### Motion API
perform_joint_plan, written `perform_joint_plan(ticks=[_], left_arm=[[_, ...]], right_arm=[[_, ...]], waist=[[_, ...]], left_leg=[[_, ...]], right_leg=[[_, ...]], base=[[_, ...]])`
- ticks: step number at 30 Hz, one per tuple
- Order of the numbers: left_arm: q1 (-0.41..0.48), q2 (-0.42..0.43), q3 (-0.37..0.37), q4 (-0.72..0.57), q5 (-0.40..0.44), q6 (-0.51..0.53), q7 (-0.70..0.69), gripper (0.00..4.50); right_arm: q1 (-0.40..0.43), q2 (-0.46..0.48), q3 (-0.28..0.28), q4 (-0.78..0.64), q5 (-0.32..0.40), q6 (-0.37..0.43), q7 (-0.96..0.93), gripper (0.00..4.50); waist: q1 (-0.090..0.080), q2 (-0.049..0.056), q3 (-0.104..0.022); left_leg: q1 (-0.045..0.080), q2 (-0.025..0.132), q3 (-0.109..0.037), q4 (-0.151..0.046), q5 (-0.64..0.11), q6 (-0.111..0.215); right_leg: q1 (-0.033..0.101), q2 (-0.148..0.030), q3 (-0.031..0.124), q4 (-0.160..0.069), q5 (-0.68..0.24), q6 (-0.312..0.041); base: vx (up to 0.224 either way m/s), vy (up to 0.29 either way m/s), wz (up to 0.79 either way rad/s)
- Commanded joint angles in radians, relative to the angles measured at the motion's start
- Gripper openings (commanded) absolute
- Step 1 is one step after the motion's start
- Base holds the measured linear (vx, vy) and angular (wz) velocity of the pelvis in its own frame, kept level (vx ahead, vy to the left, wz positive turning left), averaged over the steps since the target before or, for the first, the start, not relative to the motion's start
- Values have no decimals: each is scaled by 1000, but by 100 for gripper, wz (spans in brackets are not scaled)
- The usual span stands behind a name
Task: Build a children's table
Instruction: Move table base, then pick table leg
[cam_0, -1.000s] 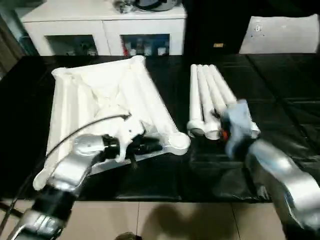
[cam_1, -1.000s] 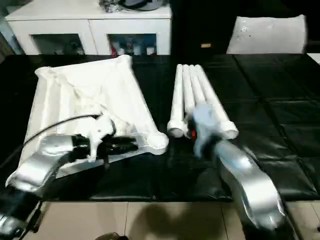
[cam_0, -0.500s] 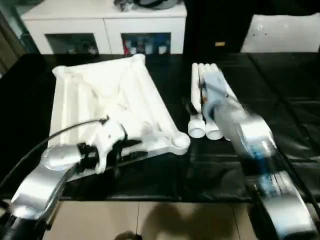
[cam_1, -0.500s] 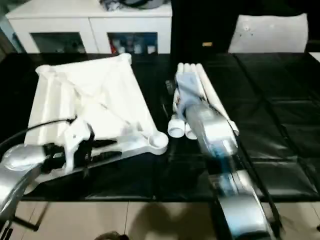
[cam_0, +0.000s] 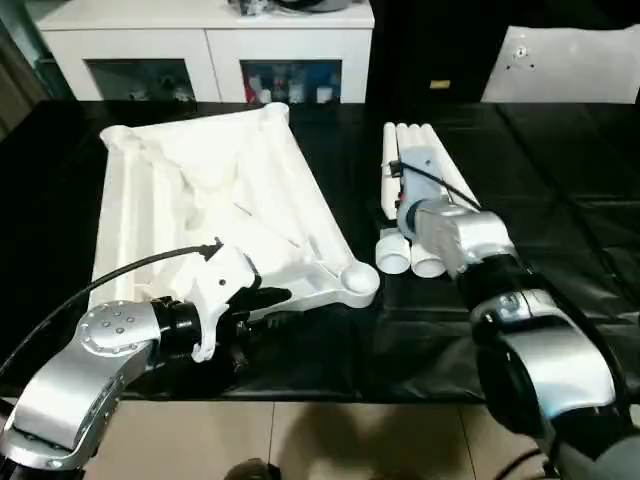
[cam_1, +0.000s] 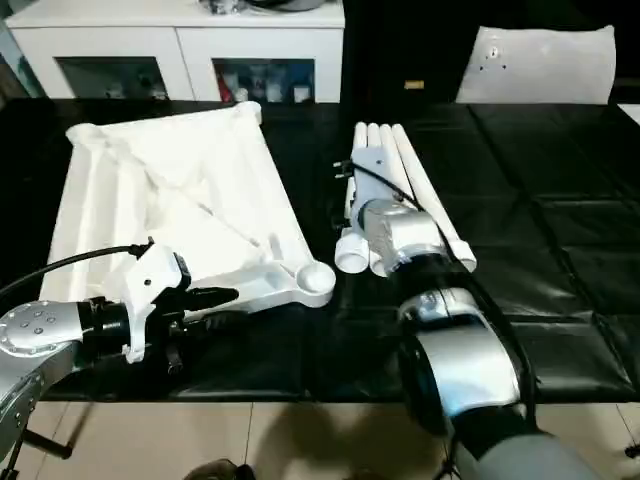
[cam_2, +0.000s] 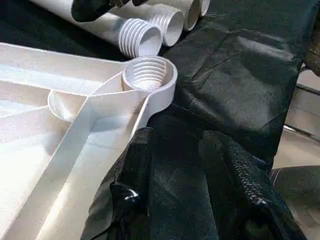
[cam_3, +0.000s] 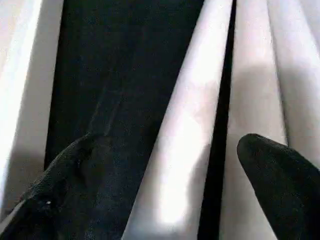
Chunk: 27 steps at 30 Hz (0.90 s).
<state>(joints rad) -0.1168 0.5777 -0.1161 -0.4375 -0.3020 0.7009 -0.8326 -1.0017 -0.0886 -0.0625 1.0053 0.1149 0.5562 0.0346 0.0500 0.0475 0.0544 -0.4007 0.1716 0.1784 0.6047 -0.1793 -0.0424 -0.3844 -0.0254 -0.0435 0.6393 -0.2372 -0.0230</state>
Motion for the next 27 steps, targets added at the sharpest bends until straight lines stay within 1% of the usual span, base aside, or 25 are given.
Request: perform_joint_plan(ticks=[1, 2, 4, 7, 8, 9, 12, 13, 14, 15, 16, 17, 19, 23, 24, 25, 27], left_arm=[[-9, 5, 4, -17, -6, 15, 13, 162], [-13, 4, 5, -20, -8, 23, 20, 162], [-15, 4, 6, -22, -10, 29, 24, 162], [-18, 5, 7, -29, -16, 44, 33, 162], [-18, 5, 7, -31, -17, 47, 35, 165], [-19, 5, 8, -33, -20, 52, 37, 165], [-19, 5, 12, -37, -25, 57, 38, 166], [-19, 5, 14, -38, -27, 58, 39, 166], [-19, 5, 15, -39, -30, 59, 40, 166], [-19, 6, 15, -40, -31, 60, 41, 166], [-19, 6, 14, -41, -31, 59, 41, 166], [-19, 6, 14, -41, -32, 59, 41, 166], [-23, 7, 11, -41, -36, 61, 43, 166], [-28, 9, 10, -40, -40, 62, 48, 166], [-29, 9, 10, -40, -40, 62, 49, 166], [-29, 8, 9, -40, -40, 62, 50, 166], [-30, 6, 7, -39, -37, 58, 52, 166]], right_arm=[[-27, 9, -22, 39, 23, -3, 28, 450], [-39, 10, -27, 75, 25, -13, 38, 450], [-47, 10, -31, 102, 25, -21, 42, 450], [-61, 10, -44, 158, 25, -29, 57, 450], [-63, 9, -46, 168, 24, -32, 59, 431], [-66, 7, -47, 185, 21, -32, 63, 431], [-69, 3, -55, 203, 23, -27, 69, 403], [-72, -1, -64, 214, 30, -23, 73, 394], [-76, -3, -73, 225, 36, -22, 76, 380], [-78, -5, -78, 232, 40, -22, 78, 380], [-79, -8, -80, 238, 41, -20, 84, 360], [-79, -8, -80, 239, 42, -20, 85, 355], [-83, -15, -93, 258, 47, -20, 94, 336], [-81, -22, -108, 278, 46, -24, 95, 302], [-80, -23, -110, 282, 45, -26, 96, 302], [-78, -25, -111, 285, 45, -28, 97, 281], [-75, -27, -120, 288, 49, -34, 87, 267]], waist=[[-2, -1, -59], [-2, 0, -59], [-3, 2, -55], [-3, 1, -54], [-3, 2, -54], [-3, 1, -53], [-2, 0, -55], [-2, -2, -57], [-2, -2, -56], [-2, -1, -56], [-2, -2, -57], [-2, -1, -56], [-2, -5, -59], [-2, -4, -57], [-3, -4, -58], [-3, -4, -59], [-2, -4, -59]], left_leg=[[26, 55, -22, -58, -85, 6], [26, 55, -23, -58, -94, 3], [30, 57, -23, -61, -128, -11], [30, 57, -23, -61, -145, -21], [30, 58, -23, -62, -144, -21], [29, 57, -23, -62, -142, -20], [28, 56, -22, -60, -126, -14], [28, 56, -22, -59, -121, -11], [28, 56, -22, -59, -122, -10], [28, 56, -22, -58, -129, -10], [27, 56, -22, -58, -128, -9], [27, 56, -22, -59, -129, -10], [27, 56, -22, -58, -126, -7], [27, 57, -21, -57, -133, -9], [27, 56, -21, -57, -136, -10], [28, 57, -21, -57, -139, -11], [28, 57, -21, -57, -139, -12]], right_leg=[[41, -101, 53, -61, 53, -202], [41, -101, 52, -61, 39, -203], [35, -101, 53, -65, -13, -205], [35, -102, 54, -65, -32, -208], [34, -102, 54, -65, -29, -208], [35, -102, 54, -65, -26, -208], [36, -103, 54, -63, -6, -211], [37, -102, 53, -62, 0, -211], [36, -102, 53, -62, -2, -212], [37, -104, 54, -64, -11, -213], [37, -104, 54, -64, -15, -213], [37, -104, 53, -64, -19, -213], [38, -104, 53, -63, -23, -215], [36, -104, 53, -65, -40, -216], [36, -103, 53, -65, -43, -216], [35, -102, 53, -65, -48, -215], [35, -104, 53, -65, -47, -215]], base=[[0, 0, 0], [0, 0, 0], [0, 0, 0], [0, 0, 0], [0, 0, 0], [0, 0, 0], [0, 0, 0], [0, 0, 0], [0, 0, 0], [0, 0, 0], [0, 0, 0], [0, 0, 0], [0, 0, 0], [0, 0, 0], [0, 0, 0], [0, 0, 0], [0, 0, 0]])
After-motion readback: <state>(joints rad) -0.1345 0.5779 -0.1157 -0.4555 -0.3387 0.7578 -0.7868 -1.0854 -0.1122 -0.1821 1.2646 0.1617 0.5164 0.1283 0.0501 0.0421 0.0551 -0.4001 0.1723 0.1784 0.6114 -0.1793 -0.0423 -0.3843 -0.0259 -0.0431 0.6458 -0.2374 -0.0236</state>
